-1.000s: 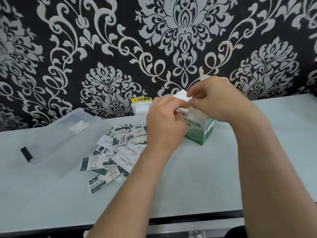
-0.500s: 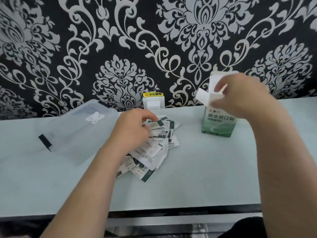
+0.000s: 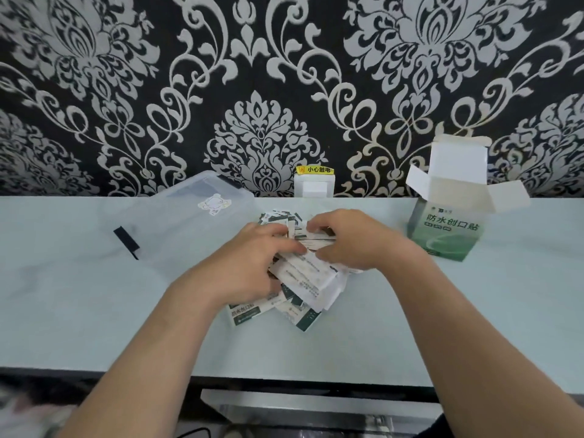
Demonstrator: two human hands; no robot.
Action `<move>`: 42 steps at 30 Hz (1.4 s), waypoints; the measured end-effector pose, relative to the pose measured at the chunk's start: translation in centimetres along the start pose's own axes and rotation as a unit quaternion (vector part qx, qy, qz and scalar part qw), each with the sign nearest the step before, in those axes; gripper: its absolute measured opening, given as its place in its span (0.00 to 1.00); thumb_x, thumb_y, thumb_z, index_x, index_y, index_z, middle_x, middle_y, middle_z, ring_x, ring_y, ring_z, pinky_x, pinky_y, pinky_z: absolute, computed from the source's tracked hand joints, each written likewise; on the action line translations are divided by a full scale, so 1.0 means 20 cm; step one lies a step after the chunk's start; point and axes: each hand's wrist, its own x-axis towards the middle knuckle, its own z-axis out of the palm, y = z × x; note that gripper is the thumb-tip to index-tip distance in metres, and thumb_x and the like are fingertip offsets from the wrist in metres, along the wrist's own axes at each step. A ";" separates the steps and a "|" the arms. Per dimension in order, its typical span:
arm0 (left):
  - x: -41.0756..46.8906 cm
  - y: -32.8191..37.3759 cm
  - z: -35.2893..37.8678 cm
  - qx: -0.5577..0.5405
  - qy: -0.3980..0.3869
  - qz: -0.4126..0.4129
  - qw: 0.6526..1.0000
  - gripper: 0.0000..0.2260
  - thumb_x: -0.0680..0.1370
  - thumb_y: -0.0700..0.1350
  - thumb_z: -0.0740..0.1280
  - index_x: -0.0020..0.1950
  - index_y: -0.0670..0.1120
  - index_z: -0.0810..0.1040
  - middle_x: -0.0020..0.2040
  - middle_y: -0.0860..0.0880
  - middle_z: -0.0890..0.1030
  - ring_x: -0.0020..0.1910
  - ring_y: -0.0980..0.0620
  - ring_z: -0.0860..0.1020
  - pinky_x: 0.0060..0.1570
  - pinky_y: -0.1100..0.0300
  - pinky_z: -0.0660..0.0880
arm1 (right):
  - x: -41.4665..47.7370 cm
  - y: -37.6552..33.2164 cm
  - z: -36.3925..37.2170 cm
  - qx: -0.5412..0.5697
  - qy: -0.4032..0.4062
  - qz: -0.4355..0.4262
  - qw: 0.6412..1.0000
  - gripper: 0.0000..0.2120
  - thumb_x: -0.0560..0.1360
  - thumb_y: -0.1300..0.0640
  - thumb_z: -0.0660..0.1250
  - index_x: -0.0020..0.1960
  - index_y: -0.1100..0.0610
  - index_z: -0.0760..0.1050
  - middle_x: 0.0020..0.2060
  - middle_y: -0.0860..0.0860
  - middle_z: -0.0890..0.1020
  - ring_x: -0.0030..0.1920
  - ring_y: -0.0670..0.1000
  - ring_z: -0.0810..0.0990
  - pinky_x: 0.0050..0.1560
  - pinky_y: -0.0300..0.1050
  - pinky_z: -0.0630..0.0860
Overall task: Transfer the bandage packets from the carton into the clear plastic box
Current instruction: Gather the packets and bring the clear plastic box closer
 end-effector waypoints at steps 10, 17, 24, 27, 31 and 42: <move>0.03 -0.06 0.01 0.009 0.072 -0.037 0.997 0.15 0.73 0.42 0.71 0.59 0.55 0.81 0.60 0.56 0.74 0.62 0.54 0.69 0.64 0.59 0.67 | -0.01 0.10 -0.09 0.006 -0.032 0.034 0.999 0.16 0.69 0.58 0.76 0.51 0.47 0.74 0.41 0.42 0.72 0.42 0.45 0.73 0.44 0.41 0.71; 0.08 0.04 0.01 -0.055 0.157 -0.020 0.986 0.15 0.79 0.46 0.65 0.66 0.53 0.76 0.62 0.54 0.78 0.60 0.53 0.73 0.62 0.55 0.70 | -0.04 0.14 -0.11 0.029 -0.029 0.052 0.998 0.20 0.71 0.61 0.74 0.60 0.50 0.75 0.40 0.42 0.71 0.39 0.45 0.72 0.38 0.40 0.70; 0.17 0.10 0.03 -0.266 0.200 -0.072 0.940 0.17 0.74 0.44 0.73 0.60 0.58 0.77 0.46 0.52 0.81 0.41 0.55 0.78 0.42 0.66 0.73 | -0.05 0.14 -0.13 0.131 0.035 0.004 0.991 0.06 0.74 0.59 0.71 0.51 0.55 0.83 0.36 0.46 0.78 0.33 0.44 0.72 0.36 0.38 0.68; 0.18 0.10 0.01 -0.338 0.227 -0.084 0.910 0.13 0.72 0.40 0.75 0.52 0.55 0.80 0.43 0.50 0.83 0.39 0.55 0.80 0.45 0.62 0.78 | -0.05 0.14 -0.13 0.212 0.058 0.006 0.976 0.05 0.74 0.57 0.72 0.49 0.56 0.83 0.37 0.50 0.82 0.37 0.47 0.78 0.41 0.45 0.75; 0.19 0.10 -0.01 -0.379 0.251 -0.086 0.886 0.10 0.74 0.37 0.72 0.49 0.52 0.80 0.42 0.50 0.84 0.36 0.58 0.83 0.42 0.61 0.79 | -0.07 0.14 -0.13 0.365 -0.022 -0.004 0.931 0.09 0.77 0.66 0.66 0.54 0.55 0.80 0.44 0.53 0.86 0.41 0.51 0.86 0.40 0.37 0.80; 0.13 0.03 -0.04 -0.354 0.195 -0.095 0.910 0.09 0.79 0.39 0.66 0.55 0.51 0.79 0.33 0.51 0.82 0.27 0.58 0.77 0.34 0.61 0.76 | -0.04 0.08 -0.11 0.367 0.066 0.017 0.928 0.11 0.82 0.54 0.58 0.50 0.49 0.79 0.36 0.51 0.77 0.34 0.46 0.74 0.36 0.37 0.72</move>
